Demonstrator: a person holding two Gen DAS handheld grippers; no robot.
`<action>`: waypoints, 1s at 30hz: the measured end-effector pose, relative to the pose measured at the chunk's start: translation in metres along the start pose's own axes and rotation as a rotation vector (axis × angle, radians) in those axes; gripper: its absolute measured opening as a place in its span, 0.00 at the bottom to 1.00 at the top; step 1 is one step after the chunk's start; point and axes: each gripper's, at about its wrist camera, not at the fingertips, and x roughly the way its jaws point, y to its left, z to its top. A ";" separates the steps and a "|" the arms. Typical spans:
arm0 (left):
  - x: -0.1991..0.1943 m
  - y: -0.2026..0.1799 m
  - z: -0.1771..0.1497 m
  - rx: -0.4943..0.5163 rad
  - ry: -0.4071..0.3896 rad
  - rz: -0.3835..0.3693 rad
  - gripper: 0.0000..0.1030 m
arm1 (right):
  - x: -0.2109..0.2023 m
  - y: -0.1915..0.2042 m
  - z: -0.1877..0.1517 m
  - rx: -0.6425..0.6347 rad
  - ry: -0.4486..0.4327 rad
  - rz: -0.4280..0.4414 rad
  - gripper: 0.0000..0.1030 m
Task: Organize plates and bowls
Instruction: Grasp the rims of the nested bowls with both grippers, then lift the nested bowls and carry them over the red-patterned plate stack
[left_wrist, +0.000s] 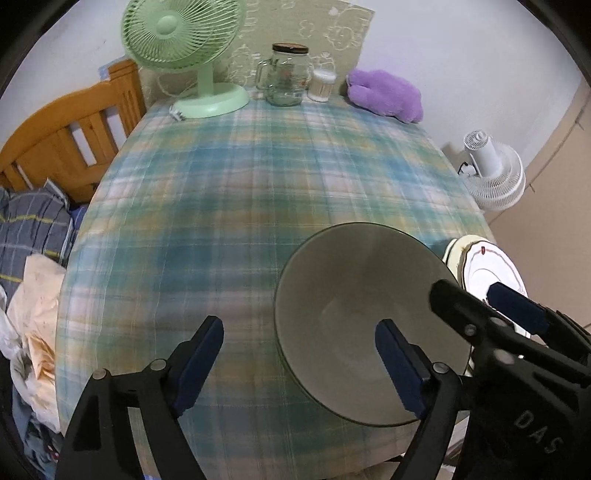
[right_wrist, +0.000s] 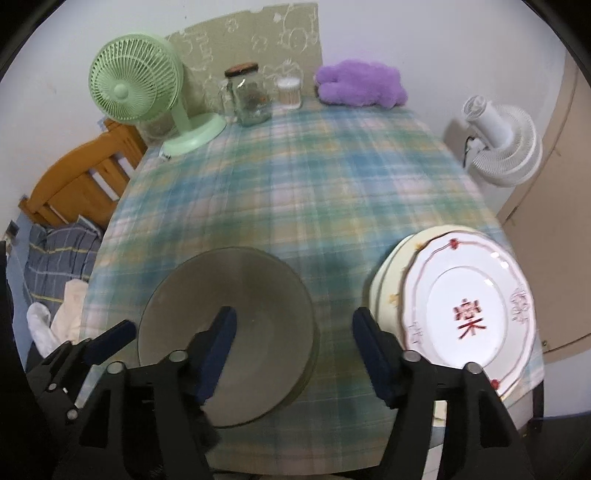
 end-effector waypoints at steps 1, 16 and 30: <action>0.001 0.000 0.000 -0.004 0.005 0.002 0.83 | -0.001 0.000 0.000 -0.008 -0.004 -0.003 0.68; 0.027 -0.015 -0.001 -0.022 0.042 0.091 0.85 | 0.045 -0.019 0.005 0.025 0.134 0.122 0.68; 0.045 -0.020 0.002 -0.084 0.106 0.199 0.85 | 0.090 -0.029 0.013 0.013 0.258 0.296 0.47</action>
